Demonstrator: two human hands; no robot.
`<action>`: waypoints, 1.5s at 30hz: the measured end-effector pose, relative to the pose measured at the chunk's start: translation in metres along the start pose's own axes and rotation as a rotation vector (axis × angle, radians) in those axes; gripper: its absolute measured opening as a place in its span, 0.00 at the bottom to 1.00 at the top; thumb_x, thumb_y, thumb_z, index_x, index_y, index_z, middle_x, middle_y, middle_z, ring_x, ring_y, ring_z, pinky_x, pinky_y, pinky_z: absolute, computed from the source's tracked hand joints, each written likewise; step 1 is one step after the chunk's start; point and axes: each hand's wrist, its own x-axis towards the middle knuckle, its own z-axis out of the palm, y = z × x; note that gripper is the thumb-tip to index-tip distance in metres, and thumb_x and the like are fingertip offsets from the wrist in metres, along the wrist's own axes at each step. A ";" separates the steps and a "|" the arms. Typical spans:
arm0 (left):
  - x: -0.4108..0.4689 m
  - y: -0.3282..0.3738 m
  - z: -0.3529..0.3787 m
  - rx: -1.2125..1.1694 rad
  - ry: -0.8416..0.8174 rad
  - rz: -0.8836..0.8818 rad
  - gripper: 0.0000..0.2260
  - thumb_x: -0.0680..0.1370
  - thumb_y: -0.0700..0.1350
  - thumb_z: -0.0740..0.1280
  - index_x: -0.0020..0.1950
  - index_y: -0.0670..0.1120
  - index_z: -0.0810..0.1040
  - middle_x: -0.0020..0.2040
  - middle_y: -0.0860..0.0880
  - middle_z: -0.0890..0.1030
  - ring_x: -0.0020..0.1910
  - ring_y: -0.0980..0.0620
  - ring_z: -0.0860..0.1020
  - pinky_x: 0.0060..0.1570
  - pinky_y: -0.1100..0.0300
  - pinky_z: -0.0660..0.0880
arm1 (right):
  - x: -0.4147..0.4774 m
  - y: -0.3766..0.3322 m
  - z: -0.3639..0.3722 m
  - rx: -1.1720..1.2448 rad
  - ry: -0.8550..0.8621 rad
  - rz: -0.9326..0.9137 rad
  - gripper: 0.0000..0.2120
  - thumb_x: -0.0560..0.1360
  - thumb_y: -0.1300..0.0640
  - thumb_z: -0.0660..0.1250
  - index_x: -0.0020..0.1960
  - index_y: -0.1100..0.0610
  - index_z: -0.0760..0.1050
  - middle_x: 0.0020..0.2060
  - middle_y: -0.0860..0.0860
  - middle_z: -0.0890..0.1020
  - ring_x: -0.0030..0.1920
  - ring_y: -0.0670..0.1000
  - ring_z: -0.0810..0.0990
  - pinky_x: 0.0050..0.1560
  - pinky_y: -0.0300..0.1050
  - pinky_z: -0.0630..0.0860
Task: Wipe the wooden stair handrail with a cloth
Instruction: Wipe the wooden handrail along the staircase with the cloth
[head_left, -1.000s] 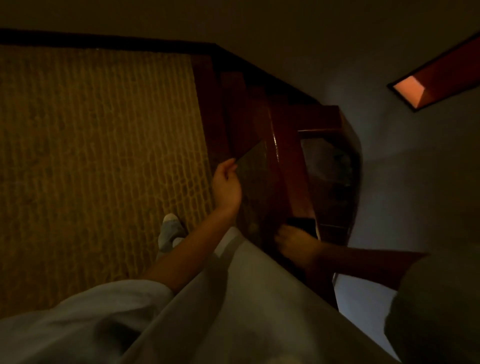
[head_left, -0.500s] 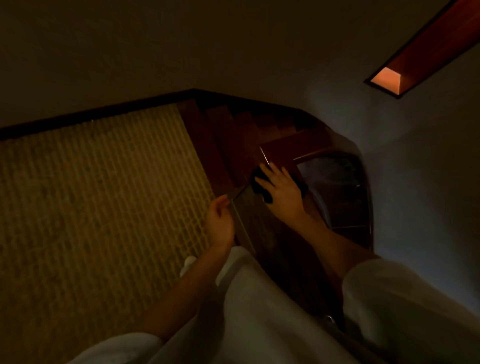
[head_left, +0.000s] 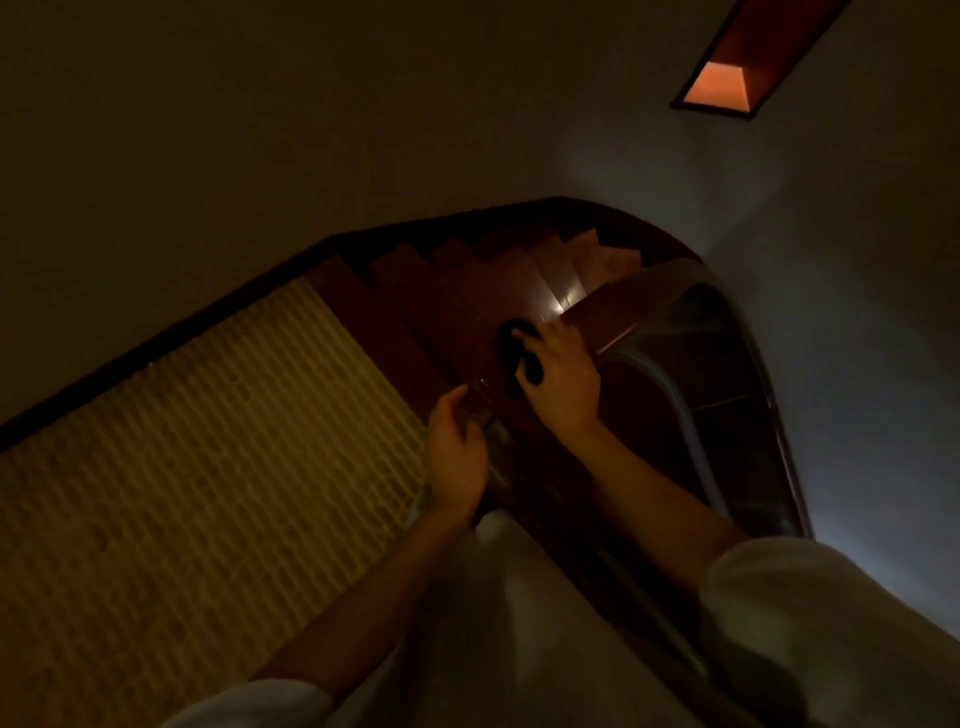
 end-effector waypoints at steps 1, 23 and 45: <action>0.012 0.008 0.000 0.056 -0.021 0.039 0.18 0.81 0.34 0.59 0.71 0.41 0.70 0.68 0.44 0.73 0.67 0.48 0.73 0.67 0.52 0.70 | 0.016 0.015 -0.003 -0.015 0.047 0.157 0.18 0.74 0.61 0.71 0.63 0.57 0.79 0.69 0.57 0.74 0.72 0.60 0.68 0.72 0.61 0.65; 0.123 0.046 0.114 0.939 -0.585 0.795 0.28 0.83 0.39 0.59 0.79 0.44 0.50 0.79 0.50 0.45 0.79 0.51 0.48 0.66 0.66 0.62 | 0.041 -0.010 -0.010 0.888 0.548 1.567 0.21 0.82 0.46 0.59 0.69 0.57 0.72 0.59 0.55 0.79 0.59 0.55 0.78 0.60 0.51 0.75; 0.125 0.055 0.101 0.428 -0.565 0.418 0.30 0.82 0.35 0.57 0.78 0.52 0.47 0.75 0.47 0.67 0.68 0.48 0.72 0.57 0.60 0.74 | 0.090 0.079 -0.023 0.134 0.175 1.150 0.09 0.78 0.53 0.64 0.55 0.56 0.78 0.46 0.53 0.82 0.46 0.54 0.81 0.39 0.40 0.70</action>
